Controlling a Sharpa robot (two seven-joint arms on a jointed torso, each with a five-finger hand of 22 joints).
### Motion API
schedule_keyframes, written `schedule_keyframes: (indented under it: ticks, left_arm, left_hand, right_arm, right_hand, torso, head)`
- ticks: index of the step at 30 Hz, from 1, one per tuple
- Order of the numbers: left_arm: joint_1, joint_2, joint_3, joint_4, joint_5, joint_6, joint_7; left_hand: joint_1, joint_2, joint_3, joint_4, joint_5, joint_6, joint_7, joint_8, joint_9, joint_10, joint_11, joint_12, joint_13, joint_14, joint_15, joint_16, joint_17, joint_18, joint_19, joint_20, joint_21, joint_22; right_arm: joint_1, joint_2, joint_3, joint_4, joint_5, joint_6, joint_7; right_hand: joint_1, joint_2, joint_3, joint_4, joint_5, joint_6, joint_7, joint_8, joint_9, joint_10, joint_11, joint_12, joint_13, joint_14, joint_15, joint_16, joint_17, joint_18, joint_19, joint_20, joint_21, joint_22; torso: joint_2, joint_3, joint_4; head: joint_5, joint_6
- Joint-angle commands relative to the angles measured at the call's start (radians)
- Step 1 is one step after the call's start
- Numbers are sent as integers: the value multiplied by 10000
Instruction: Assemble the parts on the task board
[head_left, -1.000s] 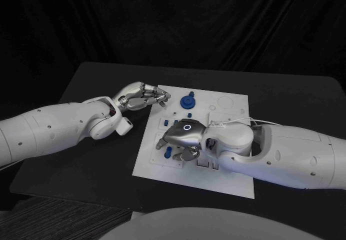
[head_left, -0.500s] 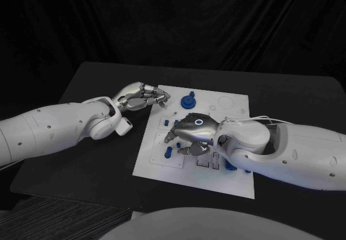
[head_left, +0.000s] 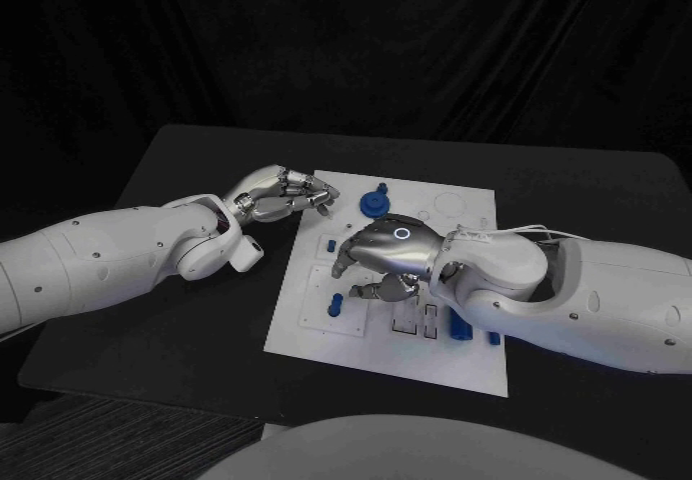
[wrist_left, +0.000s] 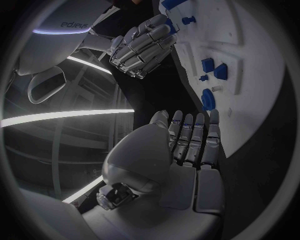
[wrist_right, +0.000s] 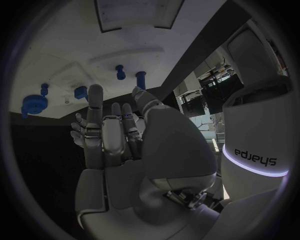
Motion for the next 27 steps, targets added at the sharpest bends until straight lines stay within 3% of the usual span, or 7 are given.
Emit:
schedule_keyframes:
  ticks: [1,6,8,10,12,18,27]
  left_arm:
    - [-16,2,9,22,58,133,88]
    - [-19,6,9,26,58,145,81]
    - [-20,11,9,28,58,148,82]
    - [-20,17,9,28,58,155,81]
    - [-21,21,9,25,58,164,80]
    - [-22,22,9,25,58,181,78]
    - [-24,29,9,12,58,192,75]
  left_hand:
    - [30,-29,80,6,43,-19,51,37,-14,-7,28,6,-13,-47,15,37,-14,27,62,23,48,14]
    - [30,-29,80,6,43,-19,51,37,-14,-7,28,6,-13,-47,15,37,-14,27,62,23,48,14]
    - [28,-29,86,6,42,-20,51,38,-16,-9,27,5,-14,-47,15,38,-15,28,71,25,53,15]
    - [28,-29,86,6,42,-20,51,38,-16,-9,27,5,-14,-47,15,38,-15,28,71,25,53,15]
    - [28,-29,86,6,42,-20,51,38,-16,-9,27,5,-14,-47,15,38,-15,28,71,25,53,15]
    - [28,-29,86,6,42,-20,51,38,-16,-9,27,5,-14,-47,15,38,-15,28,71,25,53,15]
    - [29,-27,98,3,43,-24,51,38,-18,-12,24,3,-15,-47,16,39,-16,30,85,28,61,17]
  right_arm:
    - [1,44,4,-51,-69,424,-113]
    - [-46,126,4,-160,-69,687,-199]
    - [-85,168,4,-205,-69,726,-207]
    - [-125,206,4,-239,-69,754,-207]
    - [-160,247,4,-271,-69,794,-209]
    - [-251,367,3,-356,-69,962,-223]
    - [-303,405,3,-346,-69,943,-88]
  right_hand:
    - [-163,-68,-168,219,-287,311,-100,129,136,-533,52,214,174,-252,26,-207,-258,152,-123,67,-223,-122]
    - [32,-59,-267,333,-196,533,-200,217,367,-1073,94,511,374,-372,58,-216,-322,163,-139,98,-378,-222]
    - [359,39,-124,119,1096,761,-185,341,581,-1239,88,699,475,-392,36,-178,-312,169,-125,55,-368,-196]
    - [464,57,-54,-14,1610,786,-178,357,683,-1305,91,775,507,-403,18,-165,-316,162,-125,32,-346,-135]
    - [500,70,-10,-102,1828,786,-171,357,760,-1342,87,833,528,-403,4,-147,-309,160,-131,11,-327,-68]
    - [512,73,9,-151,1872,781,-161,354,804,-1399,93,845,530,-441,1,-186,-368,150,-147,10,-322,-27]
    - [494,164,73,-279,1984,1041,-298,497,1032,-1423,116,946,547,-416,-1,-120,-316,143,-177,-6,-288,134]
  torso:
    - [1,-2,-13]
    - [14,7,36]
    - [13,9,40]
    - [10,3,34]
    - [12,-2,28]
    - [7,-10,34]
    - [1,-3,34]
  head:
    - [6,0]
    - [-43,0]
    - [-46,0]
    - [-39,0]
    - [-29,0]
    - [-41,0]
    - [-69,0]
